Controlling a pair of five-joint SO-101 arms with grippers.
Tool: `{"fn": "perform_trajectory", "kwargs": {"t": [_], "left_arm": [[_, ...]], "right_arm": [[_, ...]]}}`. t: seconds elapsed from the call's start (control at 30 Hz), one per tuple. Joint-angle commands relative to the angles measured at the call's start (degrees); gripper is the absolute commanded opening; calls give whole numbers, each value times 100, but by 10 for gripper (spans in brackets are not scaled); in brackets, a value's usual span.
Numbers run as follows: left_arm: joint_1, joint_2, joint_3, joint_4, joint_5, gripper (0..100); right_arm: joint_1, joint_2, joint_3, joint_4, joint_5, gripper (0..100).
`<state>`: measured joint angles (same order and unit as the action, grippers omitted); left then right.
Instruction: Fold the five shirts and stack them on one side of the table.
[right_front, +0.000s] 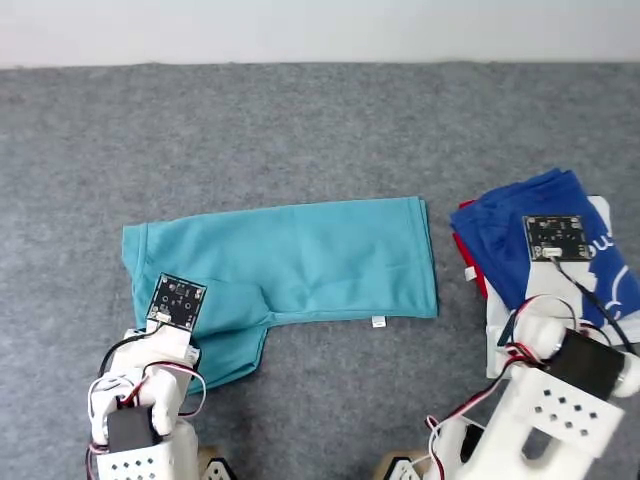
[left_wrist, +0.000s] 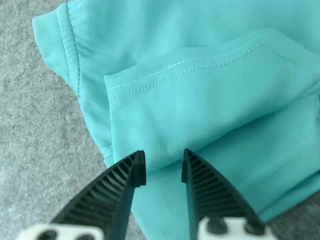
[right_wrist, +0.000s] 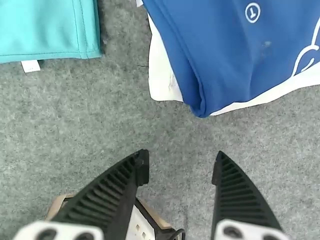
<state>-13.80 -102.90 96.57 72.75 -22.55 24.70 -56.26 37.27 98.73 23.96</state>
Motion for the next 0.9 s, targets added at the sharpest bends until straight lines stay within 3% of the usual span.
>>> {"fn": "perform_trajectory", "kwargs": {"t": [0.0,0.3,0.57,0.77,0.87], "left_arm": [[9,-35,-4,0,-35,127],[246,-44,-233,-571,-18,128],[141,-26,-2730,712,-53,128],[-1996,-9,-3459,360,-53,131],[-2699,0,-4163,387,-53,131]], "right_arm": [[13,-40,-9,-13,-35,209],[-690,-40,0,-4,-35,209],[-673,-40,0,-4,-35,209],[-673,-40,0,-4,-35,209],[-690,-40,0,-4,-35,209]]}}
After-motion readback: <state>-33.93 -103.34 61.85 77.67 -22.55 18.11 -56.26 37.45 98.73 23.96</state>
